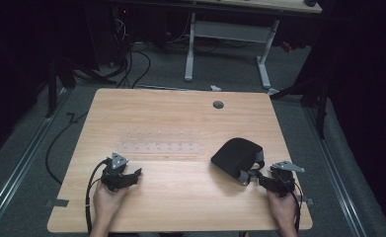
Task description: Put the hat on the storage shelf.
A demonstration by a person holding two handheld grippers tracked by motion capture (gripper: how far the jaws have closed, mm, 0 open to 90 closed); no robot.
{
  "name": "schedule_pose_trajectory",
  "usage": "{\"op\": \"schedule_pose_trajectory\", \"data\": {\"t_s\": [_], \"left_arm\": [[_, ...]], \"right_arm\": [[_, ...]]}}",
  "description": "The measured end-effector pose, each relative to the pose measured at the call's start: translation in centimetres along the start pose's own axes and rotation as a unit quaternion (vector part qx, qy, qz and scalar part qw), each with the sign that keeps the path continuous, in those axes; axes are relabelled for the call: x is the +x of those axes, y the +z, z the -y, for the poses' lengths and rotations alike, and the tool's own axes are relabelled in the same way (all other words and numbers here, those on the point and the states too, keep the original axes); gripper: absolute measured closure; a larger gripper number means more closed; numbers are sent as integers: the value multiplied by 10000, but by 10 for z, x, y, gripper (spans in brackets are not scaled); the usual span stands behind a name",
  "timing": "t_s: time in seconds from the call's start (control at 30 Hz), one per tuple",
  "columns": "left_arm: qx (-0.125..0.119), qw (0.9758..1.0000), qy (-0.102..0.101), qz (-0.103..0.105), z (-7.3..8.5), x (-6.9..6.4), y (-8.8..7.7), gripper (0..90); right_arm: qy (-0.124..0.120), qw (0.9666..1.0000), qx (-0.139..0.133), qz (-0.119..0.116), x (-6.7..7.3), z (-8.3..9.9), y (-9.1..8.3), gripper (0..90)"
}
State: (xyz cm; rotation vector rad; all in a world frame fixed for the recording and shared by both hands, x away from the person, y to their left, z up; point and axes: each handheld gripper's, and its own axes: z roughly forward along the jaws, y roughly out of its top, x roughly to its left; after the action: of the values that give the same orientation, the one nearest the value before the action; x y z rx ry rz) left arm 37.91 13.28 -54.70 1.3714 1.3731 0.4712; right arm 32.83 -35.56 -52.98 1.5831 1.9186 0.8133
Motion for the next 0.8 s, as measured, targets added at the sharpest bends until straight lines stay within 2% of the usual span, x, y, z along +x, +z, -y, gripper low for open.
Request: {"op": "schedule_pose_trajectory", "data": {"t_s": [0.67, 0.8], "left_arm": [[-5, 10000, -12, -24, 0, 0, 0, 324], [-5, 10000, -14, -24, 0, 0, 0, 324]], "right_arm": [[53, 10000, 2, 2, -1, -1, 1, 381], [54, 10000, -11, -41, -2, 0, -1, 411]]}}
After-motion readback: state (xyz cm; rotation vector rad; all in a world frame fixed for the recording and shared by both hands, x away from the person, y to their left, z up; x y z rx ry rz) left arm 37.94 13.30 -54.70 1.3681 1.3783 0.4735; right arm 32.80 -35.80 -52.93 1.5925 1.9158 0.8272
